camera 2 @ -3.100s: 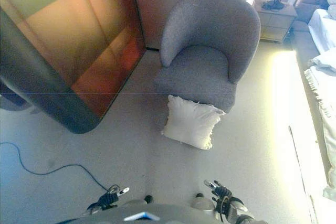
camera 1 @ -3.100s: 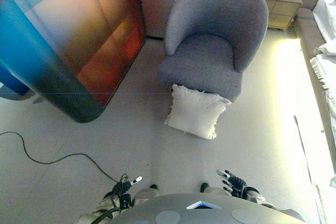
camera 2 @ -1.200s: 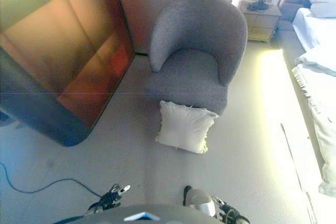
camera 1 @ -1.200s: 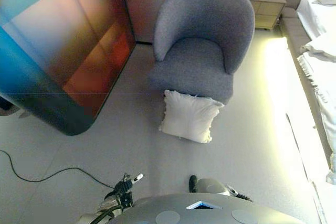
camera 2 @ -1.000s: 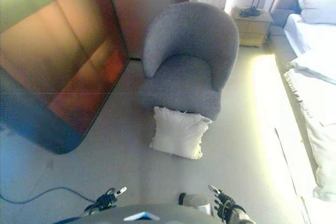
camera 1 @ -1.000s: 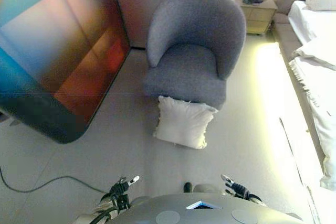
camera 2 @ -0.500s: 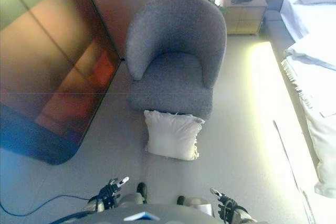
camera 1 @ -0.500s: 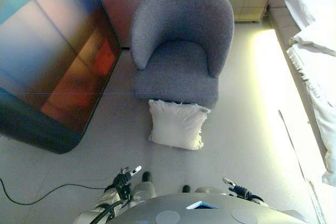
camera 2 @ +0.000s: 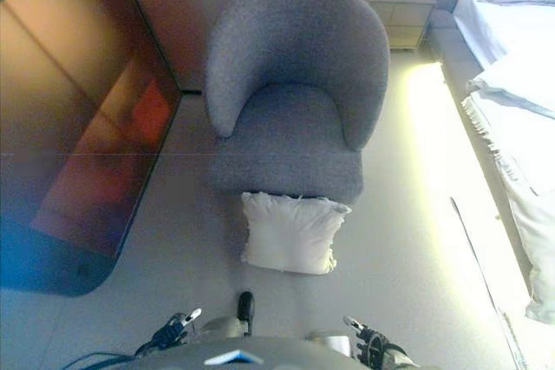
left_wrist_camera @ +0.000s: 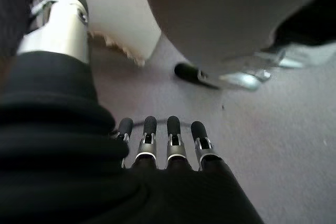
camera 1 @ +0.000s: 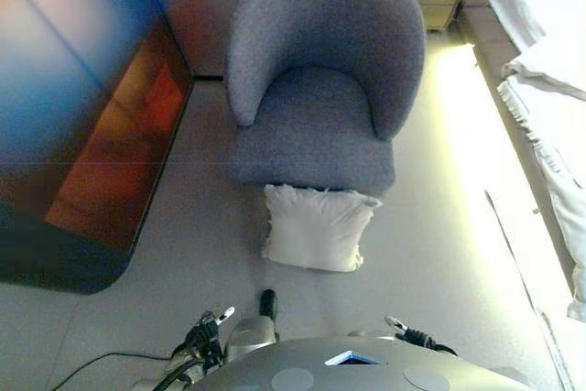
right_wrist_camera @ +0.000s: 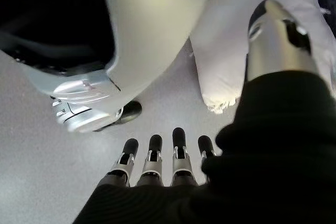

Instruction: Pick up the cushion and take it to the sofa

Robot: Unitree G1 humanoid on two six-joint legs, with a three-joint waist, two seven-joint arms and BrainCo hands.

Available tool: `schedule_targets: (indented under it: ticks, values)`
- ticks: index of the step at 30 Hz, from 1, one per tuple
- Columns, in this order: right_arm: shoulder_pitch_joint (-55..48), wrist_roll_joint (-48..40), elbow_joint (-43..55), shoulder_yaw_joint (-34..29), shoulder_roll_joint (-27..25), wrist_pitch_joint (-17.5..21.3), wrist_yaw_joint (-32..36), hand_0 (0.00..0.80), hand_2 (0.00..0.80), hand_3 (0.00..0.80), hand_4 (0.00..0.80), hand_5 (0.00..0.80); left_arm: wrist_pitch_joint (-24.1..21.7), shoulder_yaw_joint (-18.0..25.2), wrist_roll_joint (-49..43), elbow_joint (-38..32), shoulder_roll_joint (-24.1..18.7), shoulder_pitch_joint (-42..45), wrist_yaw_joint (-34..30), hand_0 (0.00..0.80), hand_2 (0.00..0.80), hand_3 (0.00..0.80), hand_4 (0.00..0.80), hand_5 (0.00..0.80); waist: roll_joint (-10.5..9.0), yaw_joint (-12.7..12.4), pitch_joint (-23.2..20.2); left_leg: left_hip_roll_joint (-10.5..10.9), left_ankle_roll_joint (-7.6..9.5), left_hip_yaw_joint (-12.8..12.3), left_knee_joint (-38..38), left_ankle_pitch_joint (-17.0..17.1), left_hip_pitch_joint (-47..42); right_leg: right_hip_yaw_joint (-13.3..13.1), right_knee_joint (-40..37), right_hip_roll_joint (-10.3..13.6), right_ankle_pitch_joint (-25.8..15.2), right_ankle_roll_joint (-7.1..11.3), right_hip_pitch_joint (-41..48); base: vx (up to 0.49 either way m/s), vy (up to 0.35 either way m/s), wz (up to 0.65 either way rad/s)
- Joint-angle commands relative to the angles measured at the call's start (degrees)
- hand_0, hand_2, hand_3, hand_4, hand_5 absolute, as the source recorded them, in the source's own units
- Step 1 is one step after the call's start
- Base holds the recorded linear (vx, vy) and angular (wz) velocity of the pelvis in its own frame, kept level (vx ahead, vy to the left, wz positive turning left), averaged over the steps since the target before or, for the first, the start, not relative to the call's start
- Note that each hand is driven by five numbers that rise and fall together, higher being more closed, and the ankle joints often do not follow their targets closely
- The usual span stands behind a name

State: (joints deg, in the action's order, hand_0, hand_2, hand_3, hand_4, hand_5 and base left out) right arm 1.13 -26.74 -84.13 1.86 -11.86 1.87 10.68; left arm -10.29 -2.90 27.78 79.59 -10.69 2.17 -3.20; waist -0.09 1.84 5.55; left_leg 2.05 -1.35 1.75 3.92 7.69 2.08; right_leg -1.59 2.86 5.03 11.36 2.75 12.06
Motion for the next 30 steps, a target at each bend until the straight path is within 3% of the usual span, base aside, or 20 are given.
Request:
schedule_targets:
  ticks: [1,5,10,13,16,20,30]
  values:
    - [0.90,-1.62,0.42,-1.18,-0.82,0.65,0.56,0.000,0.000,0.000,0.000,0.000,-1.60,2.24,0.20,0.31,0.05,0.43,0.27,0.000,0.000,0.000,0.000,0.000,1.52,-2.89,-2.92,-1.60,1.90,-1.04,-2.04,-1.09,5.02,2.11,8.56,-0.47,-7.65,0.49,-4.82,0.248,0.177,0.07]
    - [2.53,-4.95,2.48,0.04,0.11,2.03,1.46,0.000,0.000,0.000,0.000,0.000,-2.50,1.47,-4.26,0.00,-1.09,0.84,0.06,0.000,0.000,0.000,0.000,0.000,1.27,-3.87,-4.14,0.60,4.20,-0.79,-2.08,-2.19,4.40,2.79,13.66,1.61,-12.11,1.67,-6.03,0.216,0.159,0.02]
    - [2.83,-6.04,4.60,1.58,0.71,3.74,2.47,0.000,0.000,0.000,0.000,0.000,-3.42,0.41,-5.58,-0.50,-2.62,0.81,-1.58,0.000,0.000,0.000,0.000,0.000,1.97,-3.79,-4.63,2.96,6.75,-1.05,-3.97,-4.60,3.00,3.19,26.41,4.07,-19.09,1.09,-10.92,0.182,0.206,0.04]
    - [2.41,-6.35,4.80,1.98,0.49,3.49,2.34,0.000,0.000,0.000,0.000,0.000,-3.40,-0.36,-5.53,-1.08,-3.22,0.36,-1.20,0.000,0.000,0.000,0.000,0.000,2.56,-3.46,-4.51,3.46,7.45,-1.33,-4.92,-6.05,1.27,5.08,32.79,4.65,-20.47,0.74,-15.27,0.135,0.198,0.01]
    - [1.77,-6.82,4.22,1.94,0.07,3.42,2.45,0.000,0.000,0.000,0.000,0.000,-3.75,-0.55,-3.76,-1.52,-3.52,-0.80,-1.37,0.000,0.000,0.000,0.000,0.000,2.53,-2.11,-4.27,3.47,6.91,-1.66,-4.59,-6.61,-1.04,6.02,27.48,3.96,-19.34,0.43,-18.01,0.144,0.060,-0.08]
    - [1.30,-6.40,3.17,1.67,-0.44,3.00,1.52,0.000,0.000,0.000,0.000,0.000,-4.46,-1.03,-2.61,-2.56,-3.54,-2.13,-1.14,0.000,0.000,0.000,0.000,0.000,2.17,-0.30,-3.82,2.94,6.17,-0.86,-4.45,-7.74,-2.97,3.57,17.88,1.53,-16.18,0.29,-19.04,0.123,-0.027,0.02]
    - [2.77,-5.55,1.72,0.53,-0.65,1.62,2.18,0.000,0.000,0.000,0.000,0.000,-4.11,1.47,-2.93,0.16,-3.36,0.12,0.08,0.000,0.000,0.000,0.000,0.000,0.28,-2.67,-5.19,2.82,5.76,-1.67,-5.36,-8.17,-2.93,5.27,10.78,1.33,-14.44,0.92,-13.54,0.074,-0.052,-0.02]
